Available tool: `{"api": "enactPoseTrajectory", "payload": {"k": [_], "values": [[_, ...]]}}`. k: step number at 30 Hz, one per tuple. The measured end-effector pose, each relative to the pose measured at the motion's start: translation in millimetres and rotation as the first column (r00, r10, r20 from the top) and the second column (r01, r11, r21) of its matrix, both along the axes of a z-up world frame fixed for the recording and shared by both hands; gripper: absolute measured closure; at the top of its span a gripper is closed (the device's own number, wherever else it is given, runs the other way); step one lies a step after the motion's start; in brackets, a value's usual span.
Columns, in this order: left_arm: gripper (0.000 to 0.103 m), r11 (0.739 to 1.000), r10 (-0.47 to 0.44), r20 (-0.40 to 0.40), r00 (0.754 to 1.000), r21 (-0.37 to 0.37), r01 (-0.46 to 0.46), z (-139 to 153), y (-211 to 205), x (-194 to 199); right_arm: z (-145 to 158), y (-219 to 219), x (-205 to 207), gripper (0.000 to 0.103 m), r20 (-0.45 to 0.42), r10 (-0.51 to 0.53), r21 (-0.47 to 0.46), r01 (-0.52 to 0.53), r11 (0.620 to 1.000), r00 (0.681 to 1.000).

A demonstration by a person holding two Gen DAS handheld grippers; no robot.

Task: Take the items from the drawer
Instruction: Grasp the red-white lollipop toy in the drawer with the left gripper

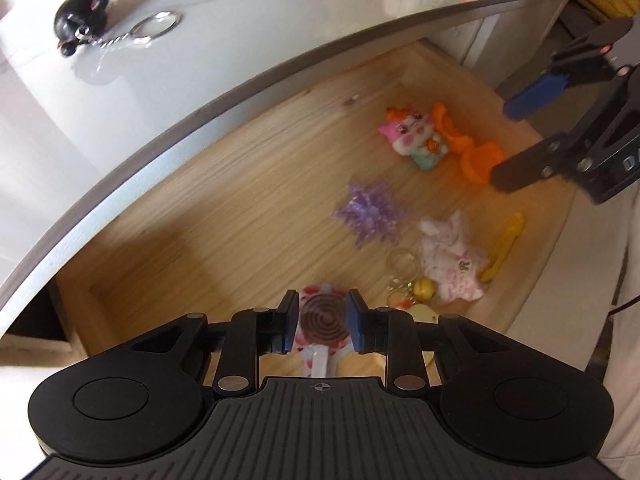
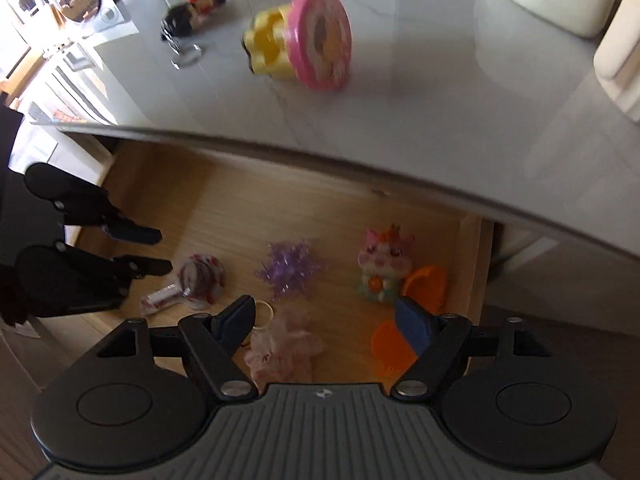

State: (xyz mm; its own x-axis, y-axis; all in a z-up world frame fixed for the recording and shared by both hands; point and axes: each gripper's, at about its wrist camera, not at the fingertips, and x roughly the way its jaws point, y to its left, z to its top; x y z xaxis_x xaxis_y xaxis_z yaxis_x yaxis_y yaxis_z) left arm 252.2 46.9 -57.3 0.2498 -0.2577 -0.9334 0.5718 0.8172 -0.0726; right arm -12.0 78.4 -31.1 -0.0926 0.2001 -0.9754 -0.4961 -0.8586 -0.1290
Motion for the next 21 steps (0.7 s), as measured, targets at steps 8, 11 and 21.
{"api": "enactPoseTrajectory", "payload": {"k": [8,11,21], "values": [[0.074,0.997,-0.001,-0.05,0.999,0.079,0.005,-21,-11,8,9,-6,-10,0.026,-0.103,0.035,0.008,-0.035,0.999,0.994],[0.076,0.993,0.024,-0.071,0.997,0.114,-0.016,-28,-5,9,1,-7,-14,0.026,-0.073,0.045,0.024,-0.043,0.999,0.996],[0.076,0.977,-0.068,-0.139,0.988,0.194,0.094,-47,-16,10,-16,-5,-3,0.02,-0.02,0.06,-0.001,-0.06,0.998,0.998]]}}
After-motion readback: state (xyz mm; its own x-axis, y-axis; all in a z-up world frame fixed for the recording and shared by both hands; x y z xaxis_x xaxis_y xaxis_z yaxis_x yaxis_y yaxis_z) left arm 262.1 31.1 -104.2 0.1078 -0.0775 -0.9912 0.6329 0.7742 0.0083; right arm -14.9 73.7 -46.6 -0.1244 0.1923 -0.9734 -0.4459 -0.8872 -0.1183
